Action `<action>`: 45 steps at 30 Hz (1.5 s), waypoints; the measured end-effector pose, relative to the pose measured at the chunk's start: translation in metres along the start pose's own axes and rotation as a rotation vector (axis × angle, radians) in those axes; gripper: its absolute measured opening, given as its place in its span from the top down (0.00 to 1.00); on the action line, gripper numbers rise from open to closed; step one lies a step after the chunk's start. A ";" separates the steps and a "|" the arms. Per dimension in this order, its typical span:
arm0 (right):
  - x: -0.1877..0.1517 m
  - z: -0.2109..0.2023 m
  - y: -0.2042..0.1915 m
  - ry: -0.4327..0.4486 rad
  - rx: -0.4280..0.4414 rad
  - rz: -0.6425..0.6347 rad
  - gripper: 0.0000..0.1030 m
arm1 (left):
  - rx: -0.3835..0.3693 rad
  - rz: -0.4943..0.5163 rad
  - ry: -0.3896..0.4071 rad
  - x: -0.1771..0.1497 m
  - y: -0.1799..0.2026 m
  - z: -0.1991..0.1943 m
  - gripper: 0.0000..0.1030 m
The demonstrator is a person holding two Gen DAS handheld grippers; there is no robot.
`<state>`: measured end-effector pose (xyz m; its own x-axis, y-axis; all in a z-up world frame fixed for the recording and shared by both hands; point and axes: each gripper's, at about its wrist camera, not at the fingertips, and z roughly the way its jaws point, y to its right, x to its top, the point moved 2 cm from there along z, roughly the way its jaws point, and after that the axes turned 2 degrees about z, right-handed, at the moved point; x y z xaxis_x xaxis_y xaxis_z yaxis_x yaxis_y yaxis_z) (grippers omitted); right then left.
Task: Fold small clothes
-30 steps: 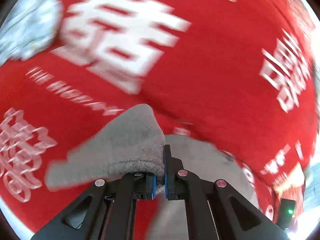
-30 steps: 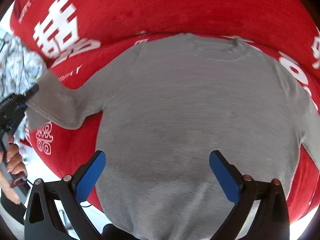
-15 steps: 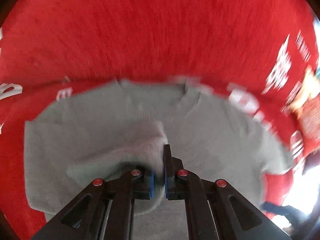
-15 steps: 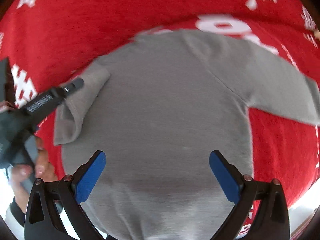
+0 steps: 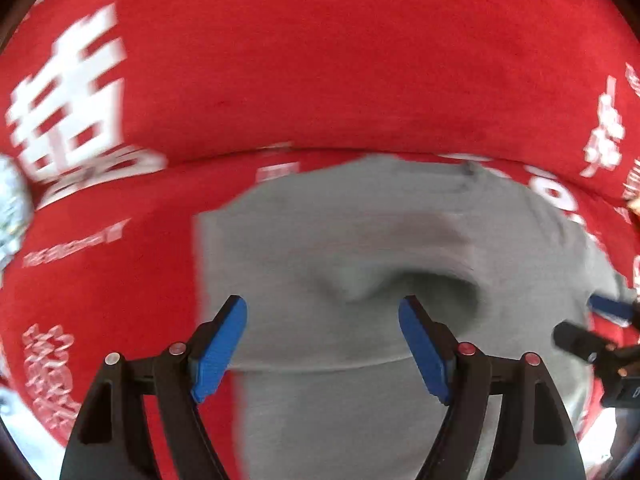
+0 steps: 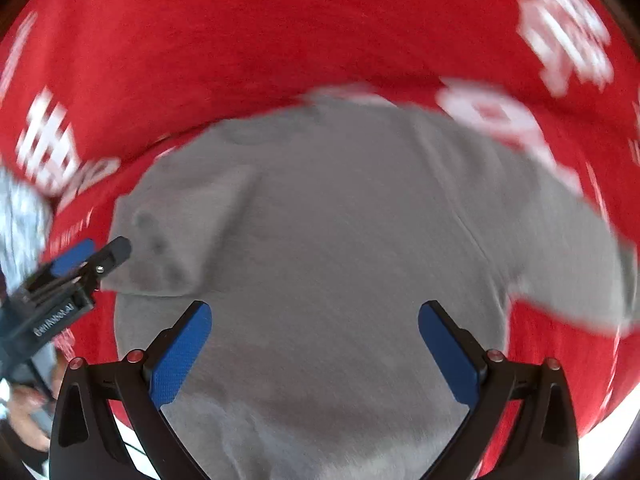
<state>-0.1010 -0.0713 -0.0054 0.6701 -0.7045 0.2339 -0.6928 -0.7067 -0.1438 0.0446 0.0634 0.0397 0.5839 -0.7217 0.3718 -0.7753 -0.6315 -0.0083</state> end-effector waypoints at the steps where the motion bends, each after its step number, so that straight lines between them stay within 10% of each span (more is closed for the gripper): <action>1: 0.004 0.004 -0.021 0.014 -0.020 -0.092 0.00 | 0.021 -0.009 -0.006 -0.003 -0.011 0.000 0.23; 9: 0.008 0.055 -0.109 0.054 -0.285 -0.544 0.01 | 0.150 0.001 -0.136 -0.051 -0.056 0.033 0.23; 11: 0.013 0.066 -0.116 0.073 -0.370 -0.604 0.25 | 0.165 0.007 -0.140 -0.055 -0.053 0.039 0.23; 13: 0.021 0.070 -0.111 0.056 -0.362 -0.588 0.95 | 0.188 -0.033 -0.124 -0.049 -0.053 0.045 0.23; 19: 0.059 0.025 -0.018 0.120 -0.023 -0.031 0.94 | 0.250 -0.084 -0.101 -0.036 -0.061 0.058 0.23; 27: 0.011 0.057 0.116 0.006 0.305 0.619 0.79 | 0.224 0.055 -0.142 -0.043 -0.053 0.054 0.23; 31: 0.003 0.048 0.125 0.027 0.390 0.691 0.49 | 0.131 0.029 -0.179 -0.055 -0.069 0.035 0.23; 38: 0.000 0.046 0.141 0.027 0.406 0.785 0.49 | 0.020 -0.175 -0.209 -0.009 -0.102 0.071 0.23; 43: 0.015 0.051 0.133 -0.016 0.346 0.693 0.91 | -0.052 -0.233 -0.269 0.017 -0.098 0.114 0.24; 45: 0.027 0.043 0.127 0.010 0.332 0.604 0.91 | -0.026 -0.210 -0.241 0.026 -0.095 0.110 0.52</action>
<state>-0.1591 -0.1834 -0.0588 0.1890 -0.9816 0.0286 -0.8244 -0.1744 -0.5384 0.1604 0.0735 -0.0518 0.7695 -0.6248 0.1324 -0.6360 -0.7685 0.0700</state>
